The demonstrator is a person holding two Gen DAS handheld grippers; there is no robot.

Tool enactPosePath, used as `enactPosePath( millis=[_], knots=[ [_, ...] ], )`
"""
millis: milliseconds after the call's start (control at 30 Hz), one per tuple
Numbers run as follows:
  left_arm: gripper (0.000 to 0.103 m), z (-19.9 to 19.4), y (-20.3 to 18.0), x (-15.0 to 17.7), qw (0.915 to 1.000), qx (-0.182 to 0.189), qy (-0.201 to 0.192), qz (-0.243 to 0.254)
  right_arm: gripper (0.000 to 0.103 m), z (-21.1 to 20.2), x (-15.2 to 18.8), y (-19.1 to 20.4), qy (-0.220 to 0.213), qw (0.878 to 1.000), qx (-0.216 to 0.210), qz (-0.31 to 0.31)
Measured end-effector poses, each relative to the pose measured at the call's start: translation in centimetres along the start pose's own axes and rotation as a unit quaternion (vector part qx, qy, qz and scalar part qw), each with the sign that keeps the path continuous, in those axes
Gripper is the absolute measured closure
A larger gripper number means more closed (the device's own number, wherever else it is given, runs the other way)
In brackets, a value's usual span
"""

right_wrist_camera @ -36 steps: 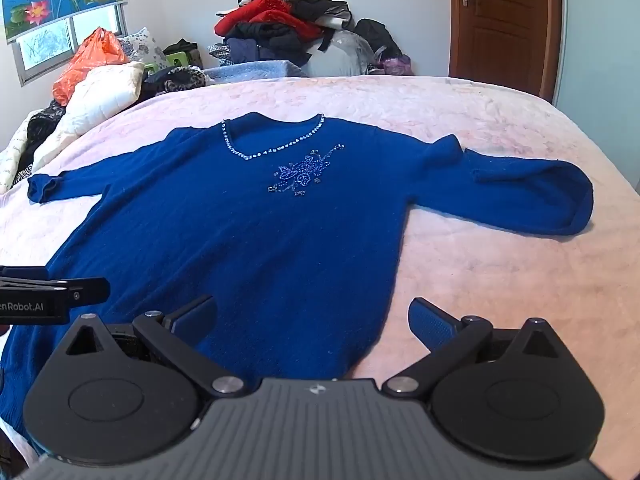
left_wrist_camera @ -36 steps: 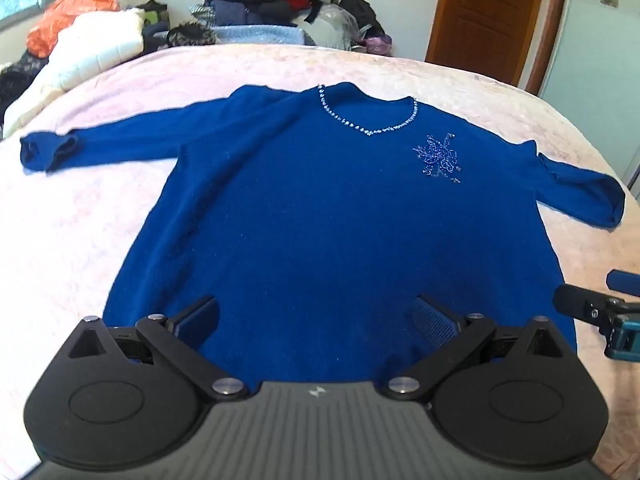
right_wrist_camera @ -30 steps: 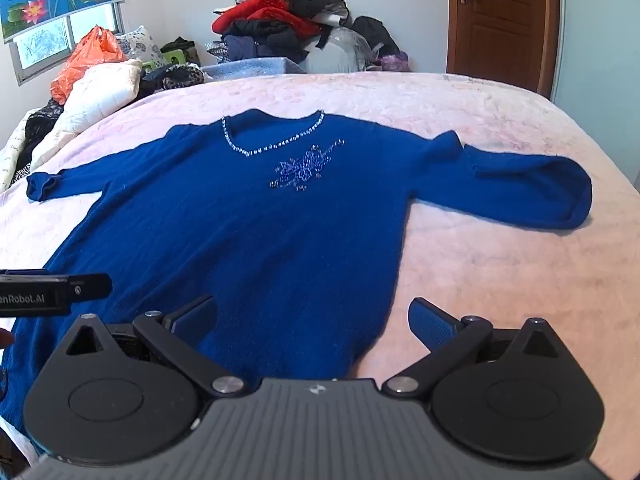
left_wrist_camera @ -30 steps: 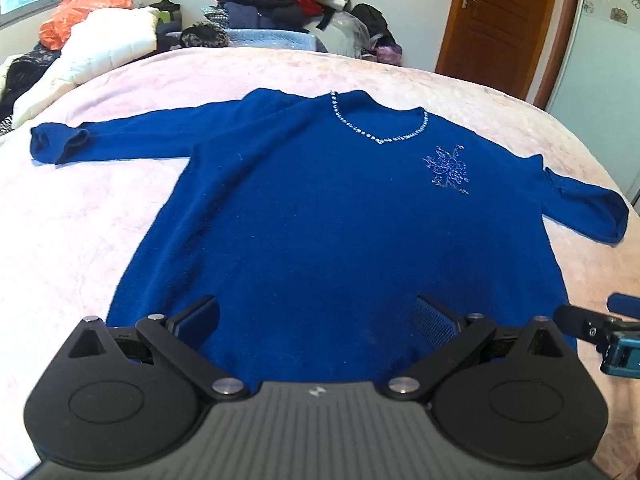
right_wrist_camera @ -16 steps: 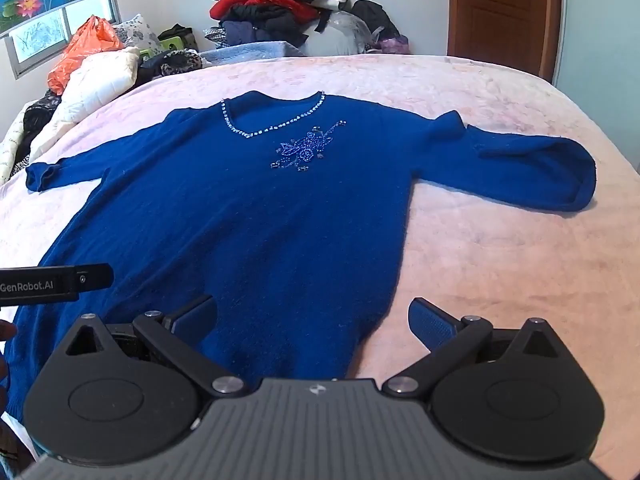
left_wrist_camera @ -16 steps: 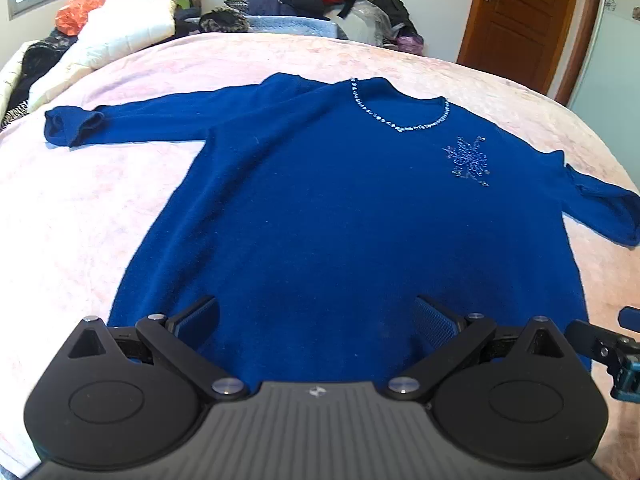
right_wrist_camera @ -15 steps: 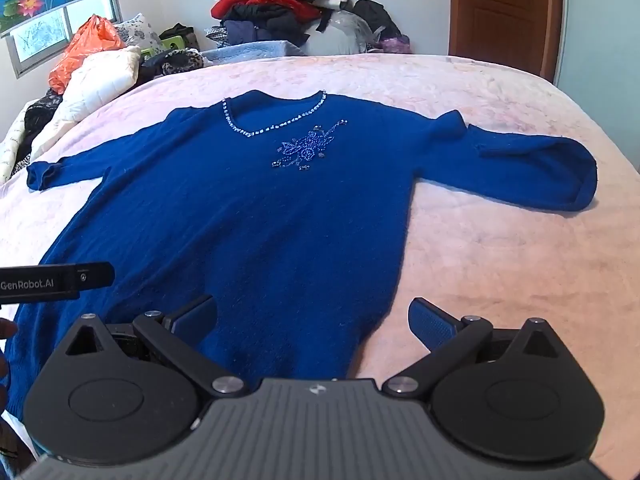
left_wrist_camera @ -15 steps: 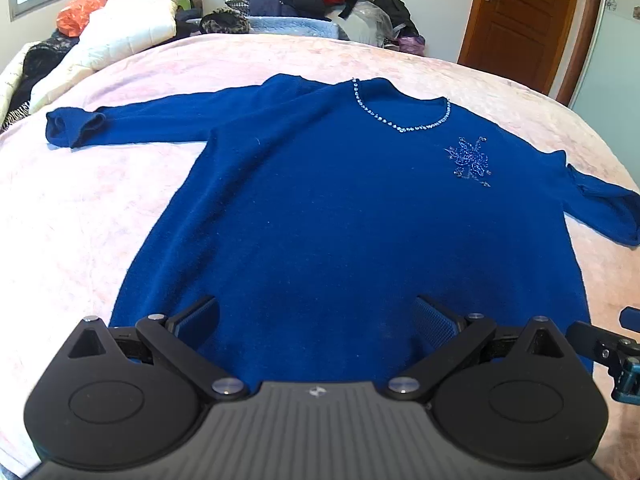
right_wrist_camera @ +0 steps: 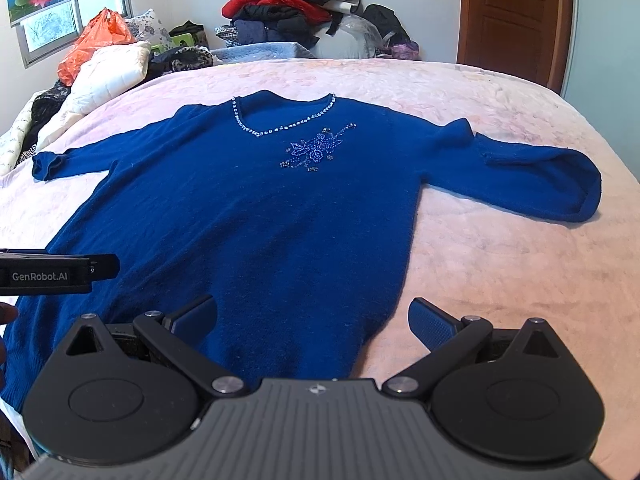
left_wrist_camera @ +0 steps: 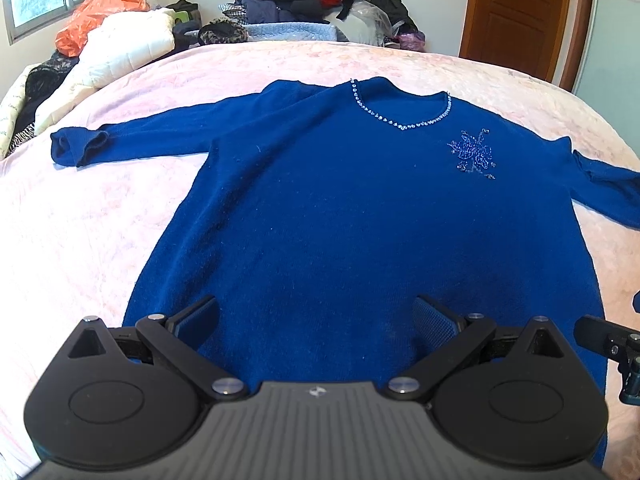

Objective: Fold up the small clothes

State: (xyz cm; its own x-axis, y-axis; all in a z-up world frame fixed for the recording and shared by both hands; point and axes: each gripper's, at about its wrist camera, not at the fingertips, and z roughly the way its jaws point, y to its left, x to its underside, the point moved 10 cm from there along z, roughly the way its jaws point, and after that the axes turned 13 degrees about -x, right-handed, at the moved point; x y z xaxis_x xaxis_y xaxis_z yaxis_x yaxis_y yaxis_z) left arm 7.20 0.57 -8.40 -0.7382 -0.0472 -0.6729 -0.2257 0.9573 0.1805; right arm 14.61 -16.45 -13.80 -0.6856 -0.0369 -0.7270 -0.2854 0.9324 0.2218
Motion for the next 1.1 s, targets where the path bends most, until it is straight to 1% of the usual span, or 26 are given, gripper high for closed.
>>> enactPosePath(
  millis=[700,800,867,967,1100],
  knots=[
    [0.000,-0.1,-1.2,0.0,0.9997,-0.007,0.000,0.024,0.000,-0.4,-0.1,0.3,-0.016,1.000,-0.004,-0.010],
    [0.000,-0.2,-1.5,0.1,0.9996,-0.004,0.000,0.027,0.000,-0.6,-0.3,0.4,-0.028,0.999,0.004,-0.031],
    [0.000,-0.4,-1.8,0.0,0.9995,0.004,-0.009,0.031,0.000,-0.7,-0.4,0.5,-0.036,0.998,0.012,-0.051],
    [0.000,-0.7,-2.4,-0.1,0.9988,0.017,-0.022,0.042,0.000,-0.8,-0.7,0.8,-0.042,0.996,0.002,-0.076],
    [0.000,-0.6,-3.7,-0.2,0.9977,0.037,-0.009,0.057,0.000,-1.3,-1.3,1.2,-0.058,0.992,0.000,-0.108]
  ],
)
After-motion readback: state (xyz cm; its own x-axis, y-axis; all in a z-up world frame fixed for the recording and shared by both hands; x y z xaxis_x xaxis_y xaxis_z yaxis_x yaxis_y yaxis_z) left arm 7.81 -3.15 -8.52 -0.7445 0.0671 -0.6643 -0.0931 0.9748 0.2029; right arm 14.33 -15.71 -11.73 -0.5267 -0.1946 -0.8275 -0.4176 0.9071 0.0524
